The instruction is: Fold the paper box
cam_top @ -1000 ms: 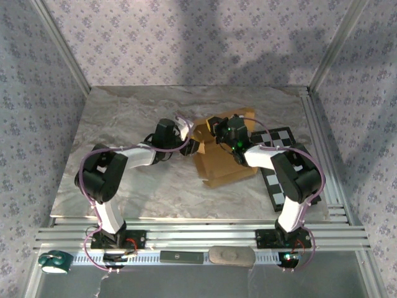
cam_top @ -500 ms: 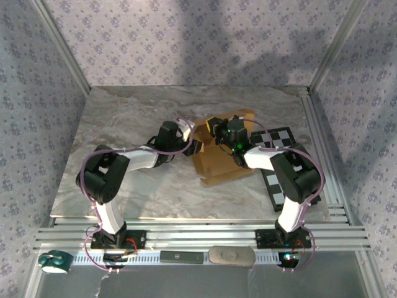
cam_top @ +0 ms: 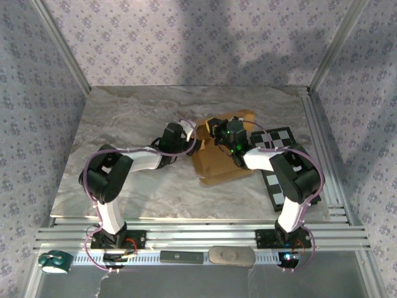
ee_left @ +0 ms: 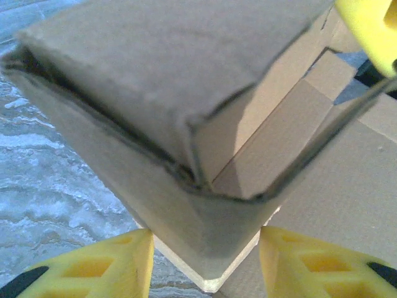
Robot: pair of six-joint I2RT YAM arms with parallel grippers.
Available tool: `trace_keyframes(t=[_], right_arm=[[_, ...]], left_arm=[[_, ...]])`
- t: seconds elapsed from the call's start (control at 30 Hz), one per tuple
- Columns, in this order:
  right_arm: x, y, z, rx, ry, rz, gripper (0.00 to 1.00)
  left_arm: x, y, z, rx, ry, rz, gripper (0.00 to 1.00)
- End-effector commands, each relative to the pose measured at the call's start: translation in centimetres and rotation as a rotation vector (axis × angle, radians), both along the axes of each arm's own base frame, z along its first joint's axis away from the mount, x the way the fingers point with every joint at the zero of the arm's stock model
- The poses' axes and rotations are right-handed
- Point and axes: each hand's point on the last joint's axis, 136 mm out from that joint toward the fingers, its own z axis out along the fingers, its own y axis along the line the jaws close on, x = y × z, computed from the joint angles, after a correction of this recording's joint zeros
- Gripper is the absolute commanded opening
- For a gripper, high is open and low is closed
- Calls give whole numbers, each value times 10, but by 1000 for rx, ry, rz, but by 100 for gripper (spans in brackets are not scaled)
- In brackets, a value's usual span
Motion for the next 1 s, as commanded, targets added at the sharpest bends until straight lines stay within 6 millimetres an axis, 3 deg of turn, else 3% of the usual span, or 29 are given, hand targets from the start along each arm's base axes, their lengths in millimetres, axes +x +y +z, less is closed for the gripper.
trace_keyframes(t=[0.0,0.67,0.73,0.83,0.97], right_arm=[[-7,6,-8,12,18,3,0],[-11,11,-17,24,33,17,0],[-11,10,-17,24,33,16,0],[-10,7,-19,19,36,10,0],[-9,1,-20,8,42,4,0]], left_arm=[[16,-6,12,-19,-59,66,43],[20,-14,14,-38,-86,59,19],[18,-15,16,-45,-91,49,23],[13,-16,21,-52,-110,22,38],[4,-15,26,-45,-113,-51,38]])
